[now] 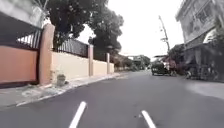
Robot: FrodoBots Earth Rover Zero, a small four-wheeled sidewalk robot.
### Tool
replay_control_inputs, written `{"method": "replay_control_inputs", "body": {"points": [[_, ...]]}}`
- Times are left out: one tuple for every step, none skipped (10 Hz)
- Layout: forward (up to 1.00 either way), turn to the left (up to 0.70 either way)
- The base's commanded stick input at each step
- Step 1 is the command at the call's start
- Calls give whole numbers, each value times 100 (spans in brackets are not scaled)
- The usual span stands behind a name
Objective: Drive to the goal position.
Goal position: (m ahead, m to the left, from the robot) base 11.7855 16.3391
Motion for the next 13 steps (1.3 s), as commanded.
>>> {"method": "replay_control_inputs", "body": {"points": [[85,0],[85,0],[85,0],[85,0],[85,0],[85,0],[85,0],[85,0],[85,0],[85,0],[85,0],[85,0],[85,0]]}}
